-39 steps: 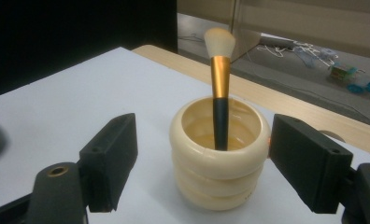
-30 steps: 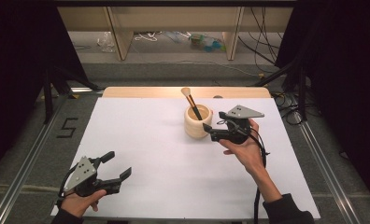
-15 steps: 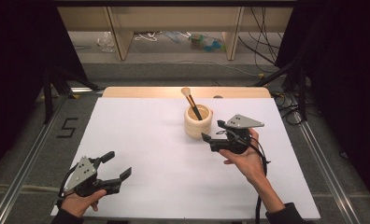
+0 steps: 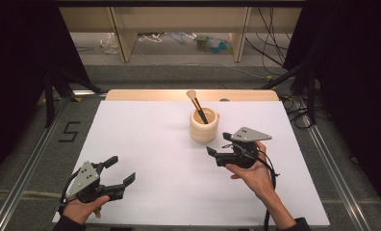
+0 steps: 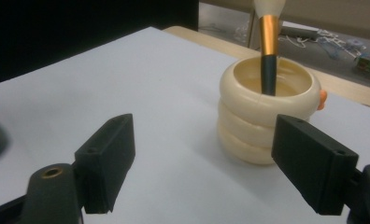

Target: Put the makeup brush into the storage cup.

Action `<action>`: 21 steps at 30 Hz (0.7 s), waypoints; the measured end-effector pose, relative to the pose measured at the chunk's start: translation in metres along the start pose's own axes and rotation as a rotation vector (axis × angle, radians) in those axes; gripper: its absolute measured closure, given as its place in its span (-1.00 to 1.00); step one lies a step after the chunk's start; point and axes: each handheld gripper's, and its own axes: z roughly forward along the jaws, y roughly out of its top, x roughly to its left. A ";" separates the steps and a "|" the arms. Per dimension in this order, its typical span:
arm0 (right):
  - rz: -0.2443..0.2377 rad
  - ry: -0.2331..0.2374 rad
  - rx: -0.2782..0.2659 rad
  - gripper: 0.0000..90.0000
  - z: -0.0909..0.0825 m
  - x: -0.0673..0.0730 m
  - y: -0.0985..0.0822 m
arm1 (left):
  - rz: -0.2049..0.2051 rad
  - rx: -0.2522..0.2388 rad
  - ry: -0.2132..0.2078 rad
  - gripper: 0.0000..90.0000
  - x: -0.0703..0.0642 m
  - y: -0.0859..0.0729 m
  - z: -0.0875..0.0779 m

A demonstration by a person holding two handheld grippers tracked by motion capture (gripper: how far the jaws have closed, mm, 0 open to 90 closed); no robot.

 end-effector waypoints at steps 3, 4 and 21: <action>0.004 0.011 -0.001 -0.51 -0.001 0.003 -0.004 | 0.001 0.000 0.000 -0.63 0.000 0.000 0.000; 0.005 0.013 0.001 -0.51 -0.002 0.004 -0.005 | 0.001 0.001 0.000 -0.63 0.000 0.000 0.000; 0.005 0.007 0.029 -0.52 -0.013 0.011 -0.023 | 0.004 0.002 0.000 -0.63 0.000 0.000 0.000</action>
